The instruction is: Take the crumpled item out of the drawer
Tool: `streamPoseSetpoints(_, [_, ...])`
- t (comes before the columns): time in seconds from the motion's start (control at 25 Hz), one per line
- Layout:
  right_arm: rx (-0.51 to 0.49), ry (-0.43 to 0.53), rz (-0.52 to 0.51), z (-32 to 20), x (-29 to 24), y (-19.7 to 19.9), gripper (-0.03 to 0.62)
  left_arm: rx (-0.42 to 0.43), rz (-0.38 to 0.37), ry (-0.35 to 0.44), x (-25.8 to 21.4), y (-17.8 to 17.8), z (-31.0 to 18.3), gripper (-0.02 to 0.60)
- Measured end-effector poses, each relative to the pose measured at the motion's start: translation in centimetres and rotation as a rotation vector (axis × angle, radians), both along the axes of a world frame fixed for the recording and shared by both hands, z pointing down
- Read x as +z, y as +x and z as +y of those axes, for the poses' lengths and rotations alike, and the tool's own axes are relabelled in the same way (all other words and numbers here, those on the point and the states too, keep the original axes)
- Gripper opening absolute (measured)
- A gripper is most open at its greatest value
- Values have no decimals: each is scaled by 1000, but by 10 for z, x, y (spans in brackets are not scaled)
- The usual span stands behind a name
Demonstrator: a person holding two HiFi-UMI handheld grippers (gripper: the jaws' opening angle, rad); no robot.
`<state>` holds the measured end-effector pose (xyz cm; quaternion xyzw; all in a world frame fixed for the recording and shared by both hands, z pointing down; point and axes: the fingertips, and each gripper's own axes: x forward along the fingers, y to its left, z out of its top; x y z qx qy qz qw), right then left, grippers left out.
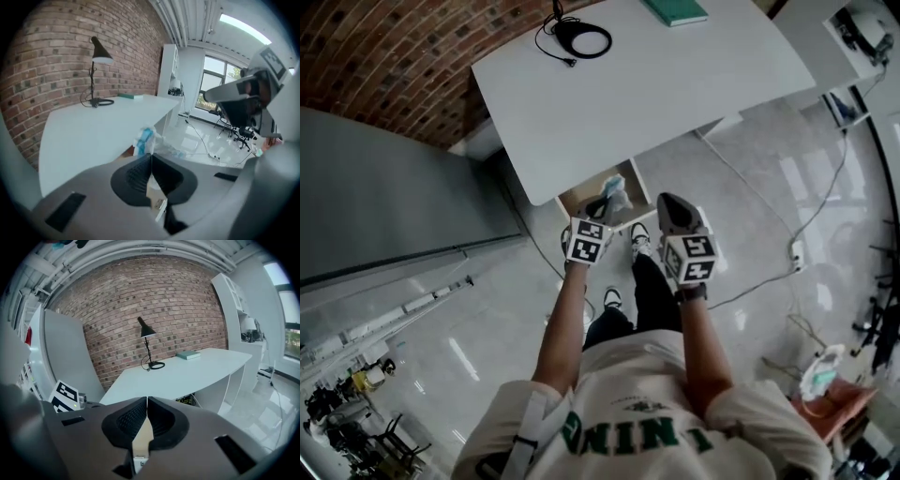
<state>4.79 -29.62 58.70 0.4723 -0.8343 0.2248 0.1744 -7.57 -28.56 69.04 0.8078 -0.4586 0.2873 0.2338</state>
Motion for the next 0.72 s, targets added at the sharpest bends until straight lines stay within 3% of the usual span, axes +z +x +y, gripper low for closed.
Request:
streamPoseSetpoints(0.44, [-43, 178, -38, 26, -96, -44, 5, -129, 63, 299, -179, -34, 35, 3])
streamPoseSetpoints(0.72, [-58, 283, -52, 41, -143, -39, 6, -256, 100, 505, -266, -57, 62, 3])
